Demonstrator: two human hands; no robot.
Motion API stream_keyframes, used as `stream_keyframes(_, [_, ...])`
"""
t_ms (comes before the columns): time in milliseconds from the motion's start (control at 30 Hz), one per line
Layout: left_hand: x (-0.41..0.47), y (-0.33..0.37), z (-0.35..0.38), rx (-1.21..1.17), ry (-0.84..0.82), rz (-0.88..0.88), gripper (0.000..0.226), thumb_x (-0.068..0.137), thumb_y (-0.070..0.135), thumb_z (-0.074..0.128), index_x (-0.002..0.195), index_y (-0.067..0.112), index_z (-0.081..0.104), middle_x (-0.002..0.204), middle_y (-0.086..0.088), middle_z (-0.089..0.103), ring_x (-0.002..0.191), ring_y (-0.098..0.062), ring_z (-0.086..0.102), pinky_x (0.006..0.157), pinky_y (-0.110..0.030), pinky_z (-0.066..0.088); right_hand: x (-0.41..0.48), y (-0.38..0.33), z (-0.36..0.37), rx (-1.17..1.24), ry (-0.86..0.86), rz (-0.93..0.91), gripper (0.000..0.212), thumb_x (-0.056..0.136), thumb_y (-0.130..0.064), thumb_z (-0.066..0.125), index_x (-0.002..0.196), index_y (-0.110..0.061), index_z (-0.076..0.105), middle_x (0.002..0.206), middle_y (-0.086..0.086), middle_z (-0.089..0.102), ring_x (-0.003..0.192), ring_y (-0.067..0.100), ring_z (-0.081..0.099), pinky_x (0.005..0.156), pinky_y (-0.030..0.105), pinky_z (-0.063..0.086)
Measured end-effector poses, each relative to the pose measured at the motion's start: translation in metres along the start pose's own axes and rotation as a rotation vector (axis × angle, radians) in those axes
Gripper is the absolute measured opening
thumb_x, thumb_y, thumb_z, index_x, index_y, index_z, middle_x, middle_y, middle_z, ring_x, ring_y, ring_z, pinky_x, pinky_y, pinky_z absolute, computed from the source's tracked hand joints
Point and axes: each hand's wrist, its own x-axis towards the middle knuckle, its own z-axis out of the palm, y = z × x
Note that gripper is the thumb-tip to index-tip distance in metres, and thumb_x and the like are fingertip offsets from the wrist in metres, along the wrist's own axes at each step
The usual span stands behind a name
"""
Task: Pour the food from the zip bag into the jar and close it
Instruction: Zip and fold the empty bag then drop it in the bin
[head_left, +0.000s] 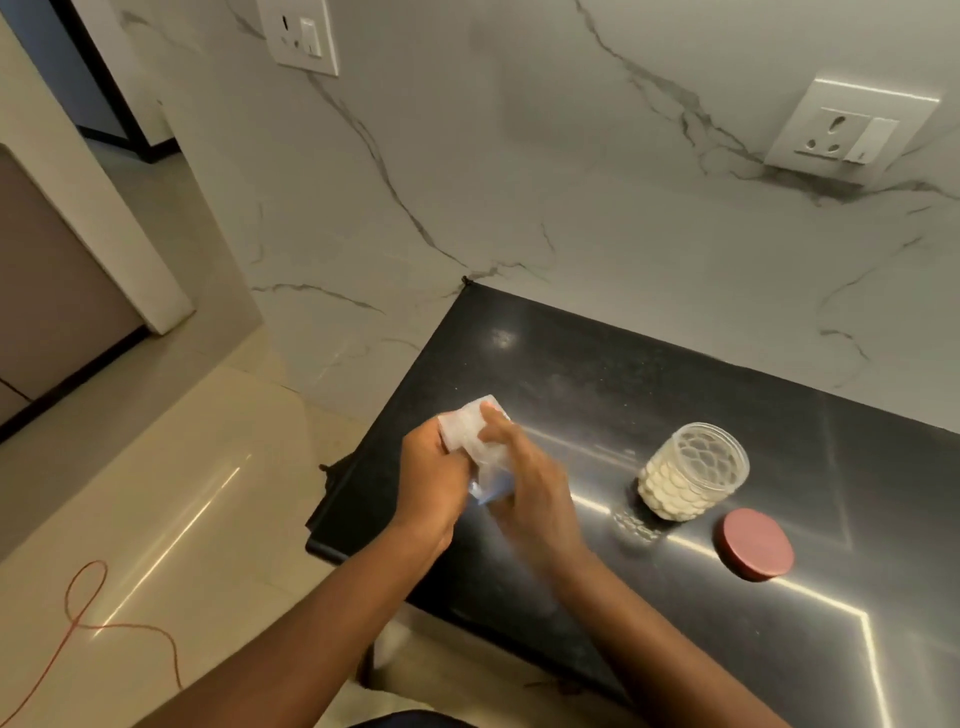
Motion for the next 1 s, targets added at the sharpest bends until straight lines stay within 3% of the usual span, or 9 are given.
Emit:
stream_keyframes(133, [0.047,0.006,-0.033,-0.041,-0.025,-0.039,0.02,0.102,-0.001,0.056,0.108,0.003,0.075,0.087,-0.003,0.076,0.079,-0.017,0.074,0.061,-0.018,0.06,0.014,-0.022,0.051,0.003,-0.121,-0.012,0.073,0.094,-0.018,0.048,0.162,-0.007,0.026,0.172,0.01,0.024,0.16,0.02,0.021,0.129,0.049,0.02])
stream_keyframes(200, [0.069,0.012,-0.05,-0.186,-0.045,-0.205,0.019,0.104,0.02,0.063,0.1,0.008,0.077,0.096,-0.02,0.08,0.084,-0.029,0.08,0.066,-0.031,0.064,0.026,-0.024,0.066,-0.119,-0.198,-0.052,0.084,0.091,-0.027,0.046,0.166,-0.009,0.012,0.175,0.007,0.006,0.162,0.021,0.005,0.131,0.052,0.004])
stream_keyframes(300, [0.104,0.02,-0.079,-0.47,-0.302,-0.428,0.057,0.101,0.06,0.056,0.119,0.009,0.075,0.116,-0.018,0.08,0.106,-0.032,0.079,0.091,-0.044,0.063,0.05,-0.03,0.094,-0.262,-0.296,0.023,0.087,0.095,-0.041,0.037,0.165,-0.01,-0.004,0.175,0.008,-0.01,0.161,0.021,-0.012,0.128,0.06,-0.003])
stream_keyframes(400, [0.133,0.02,-0.097,-0.354,-0.399,-0.351,0.052,0.098,0.051,0.067,0.128,0.009,0.071,0.123,-0.014,0.078,0.113,-0.028,0.077,0.103,-0.044,0.058,0.072,-0.035,0.119,-0.248,-0.35,0.122,0.083,0.097,-0.044,0.034,0.165,-0.024,-0.008,0.174,0.0,-0.016,0.16,0.013,-0.017,0.129,0.049,-0.009])
stream_keyframes(500, [0.162,0.01,-0.112,-0.305,-0.296,-0.347,0.033,0.107,0.025,0.061,0.129,0.003,0.067,0.119,-0.019,0.078,0.108,-0.032,0.077,0.091,-0.042,0.064,0.099,-0.044,0.129,0.2,-0.224,0.382,0.056,0.098,-0.032,0.043,0.152,-0.049,0.04,0.171,-0.013,0.022,0.157,0.002,0.021,0.127,0.032,0.025])
stream_keyframes(567, [0.179,0.006,-0.124,-0.275,-0.277,-0.337,0.029,0.109,0.026,0.056,0.131,0.009,0.065,0.12,-0.016,0.076,0.108,-0.032,0.076,0.08,-0.039,0.066,0.117,-0.042,0.131,0.43,0.125,0.548,0.032,0.1,-0.022,0.054,0.118,-0.041,0.073,0.149,-0.004,0.059,0.135,0.008,0.056,0.098,0.023,0.055])
stream_keyframes(733, [0.224,-0.003,-0.158,-0.186,-0.317,-0.274,0.027,0.107,0.036,0.058,0.128,0.022,0.067,0.118,-0.007,0.079,0.106,-0.025,0.078,0.079,-0.035,0.066,0.164,-0.026,0.166,0.614,0.048,0.925,0.035,0.088,-0.011,0.079,0.118,-0.022,0.065,0.111,0.002,0.076,0.098,0.02,0.078,0.081,0.041,0.066])
stream_keyframes(833, [0.255,-0.02,-0.179,-0.153,-0.321,-0.36,0.039,0.099,0.031,0.073,0.132,0.011,0.065,0.12,-0.013,0.078,0.107,-0.027,0.078,0.092,-0.042,0.064,0.187,-0.011,0.203,0.583,0.082,1.001,0.026,0.085,-0.007,0.082,0.105,-0.014,0.067,0.095,0.005,0.078,0.083,0.019,0.08,0.071,0.035,0.066])
stream_keyframes(1000, [0.302,-0.081,-0.203,-0.16,-0.142,-0.513,0.023,0.093,0.006,0.078,0.114,-0.001,0.074,0.104,-0.017,0.08,0.084,-0.022,0.078,0.061,-0.024,0.063,0.214,0.037,0.276,0.186,-0.155,0.95,0.021,0.086,-0.016,0.081,0.1,-0.018,0.065,0.098,0.0,0.074,0.081,0.013,0.071,0.062,0.019,0.056])
